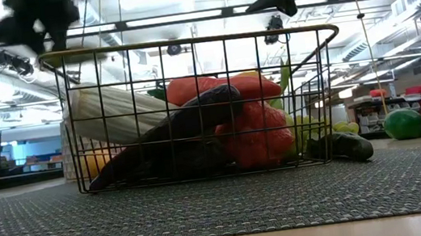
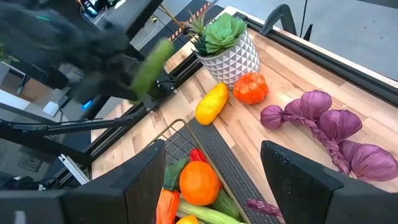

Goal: Build produce basket
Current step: Put the green cucumber into the gold wire basket, then put the yellow mango into the gold wire basket

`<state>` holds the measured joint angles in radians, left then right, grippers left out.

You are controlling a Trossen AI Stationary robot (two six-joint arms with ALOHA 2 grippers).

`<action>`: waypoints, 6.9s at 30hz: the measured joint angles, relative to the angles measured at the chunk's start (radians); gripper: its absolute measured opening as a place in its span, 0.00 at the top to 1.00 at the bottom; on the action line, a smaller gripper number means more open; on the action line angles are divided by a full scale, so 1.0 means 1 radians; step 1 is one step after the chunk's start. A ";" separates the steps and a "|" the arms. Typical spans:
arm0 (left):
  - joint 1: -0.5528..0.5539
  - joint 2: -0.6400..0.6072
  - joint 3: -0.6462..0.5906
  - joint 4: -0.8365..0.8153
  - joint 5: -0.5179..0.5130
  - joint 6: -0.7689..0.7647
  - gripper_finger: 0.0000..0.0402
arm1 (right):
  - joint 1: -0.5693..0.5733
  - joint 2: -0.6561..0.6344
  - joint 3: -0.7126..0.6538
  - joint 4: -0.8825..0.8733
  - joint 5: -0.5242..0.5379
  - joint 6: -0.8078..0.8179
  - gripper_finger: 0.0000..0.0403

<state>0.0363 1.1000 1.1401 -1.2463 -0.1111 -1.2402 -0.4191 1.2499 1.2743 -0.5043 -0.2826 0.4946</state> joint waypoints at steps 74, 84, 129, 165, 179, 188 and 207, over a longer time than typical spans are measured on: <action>-0.162 -0.125 0.131 0.336 -0.234 0.022 0.24 | 0.107 0.120 0.048 0.059 0.024 -0.039 0.14; -0.170 -0.160 0.130 0.583 -0.298 0.223 0.25 | 0.108 0.338 0.350 -0.152 0.059 -0.128 0.14; -0.222 -0.211 0.130 1.213 -0.271 0.621 0.25 | 0.306 0.782 0.649 -0.012 0.215 0.099 0.14; 0.100 0.163 0.130 0.165 -0.218 -0.085 0.25 | 0.067 0.385 0.648 -0.810 0.229 -0.164 0.14; 0.257 0.466 0.130 0.172 0.034 -0.063 0.25 | -0.059 0.226 0.648 -0.975 0.240 -0.327 0.14; 0.300 0.486 0.103 0.062 0.037 -0.167 0.25 | -0.118 0.177 0.648 -1.024 0.239 -0.496 0.14; 0.433 0.482 -0.122 0.291 0.109 -0.097 0.25 | -0.159 0.158 0.648 -1.036 0.177 -0.512 0.14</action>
<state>0.4690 1.5818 1.0184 -0.9549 -0.0021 -1.3368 -0.5785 1.4075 1.9224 -1.5406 -0.1059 -0.0170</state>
